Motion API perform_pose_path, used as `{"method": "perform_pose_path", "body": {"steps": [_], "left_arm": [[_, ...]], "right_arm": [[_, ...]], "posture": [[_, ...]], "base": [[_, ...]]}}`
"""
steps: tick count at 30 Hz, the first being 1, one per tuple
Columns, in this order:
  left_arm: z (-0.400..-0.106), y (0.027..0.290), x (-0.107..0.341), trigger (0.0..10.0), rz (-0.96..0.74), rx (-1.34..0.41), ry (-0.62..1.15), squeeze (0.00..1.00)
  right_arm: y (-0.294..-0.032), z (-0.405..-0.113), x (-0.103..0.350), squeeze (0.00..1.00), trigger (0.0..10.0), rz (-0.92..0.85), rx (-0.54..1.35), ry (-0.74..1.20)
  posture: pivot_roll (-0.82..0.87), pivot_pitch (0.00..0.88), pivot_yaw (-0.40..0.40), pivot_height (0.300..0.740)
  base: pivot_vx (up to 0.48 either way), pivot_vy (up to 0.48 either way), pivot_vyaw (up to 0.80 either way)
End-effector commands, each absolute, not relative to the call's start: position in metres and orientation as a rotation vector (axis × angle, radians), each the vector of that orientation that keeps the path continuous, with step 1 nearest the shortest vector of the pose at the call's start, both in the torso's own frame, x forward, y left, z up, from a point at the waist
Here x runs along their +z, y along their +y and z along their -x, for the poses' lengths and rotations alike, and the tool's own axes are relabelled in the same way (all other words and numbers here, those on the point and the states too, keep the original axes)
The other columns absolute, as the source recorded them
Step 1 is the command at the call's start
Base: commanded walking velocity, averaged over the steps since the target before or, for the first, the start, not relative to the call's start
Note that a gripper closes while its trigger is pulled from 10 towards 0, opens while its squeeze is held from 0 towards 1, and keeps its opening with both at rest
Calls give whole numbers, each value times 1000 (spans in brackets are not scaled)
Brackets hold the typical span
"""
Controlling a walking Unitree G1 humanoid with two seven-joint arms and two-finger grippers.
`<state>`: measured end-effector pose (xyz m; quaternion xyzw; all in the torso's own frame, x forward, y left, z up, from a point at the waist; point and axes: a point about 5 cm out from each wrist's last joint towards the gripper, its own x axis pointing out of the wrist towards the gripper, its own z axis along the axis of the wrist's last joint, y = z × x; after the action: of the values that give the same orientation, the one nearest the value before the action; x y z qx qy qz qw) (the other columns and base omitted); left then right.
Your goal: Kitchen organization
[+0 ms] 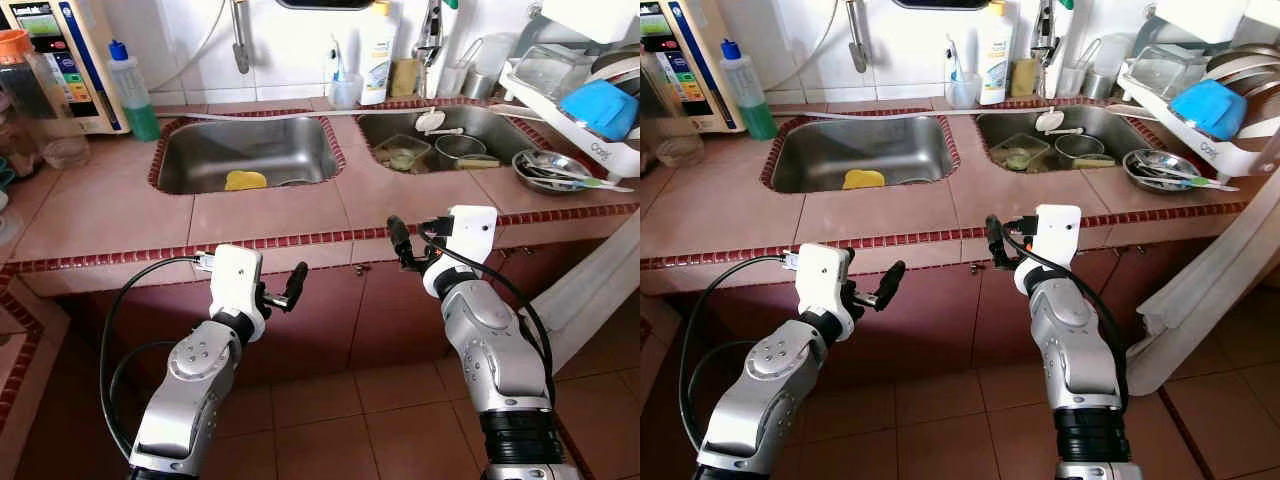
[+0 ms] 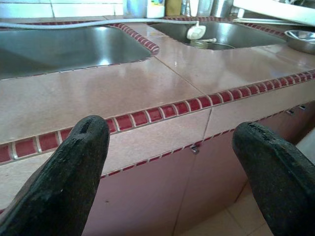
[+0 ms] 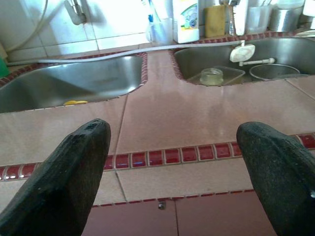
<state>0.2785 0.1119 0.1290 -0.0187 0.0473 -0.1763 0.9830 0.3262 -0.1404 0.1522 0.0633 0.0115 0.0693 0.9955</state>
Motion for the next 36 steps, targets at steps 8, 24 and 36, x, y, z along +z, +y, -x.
{"method": "perform_pose_path", "body": {"steps": [8,24,36], "left_arm": [[-277,114,128,10000,30,-347,102,0],[-277,114,128,10000,24,-349,105,0],[-277,115,128,10000,15,-351,106,0]], "right_arm": [[-140,-324,155,0,10000,-131,143,15],[-140,-324,153,0,10000,-137,143,27],[-139,-325,153,0,10000,-135,145,25]], "posture": [[29,3,6,740],[31,5,10,740],[34,0,9,740]], "base": [[0,0,-288],[0,0,-691],[0,0,-788]]}}
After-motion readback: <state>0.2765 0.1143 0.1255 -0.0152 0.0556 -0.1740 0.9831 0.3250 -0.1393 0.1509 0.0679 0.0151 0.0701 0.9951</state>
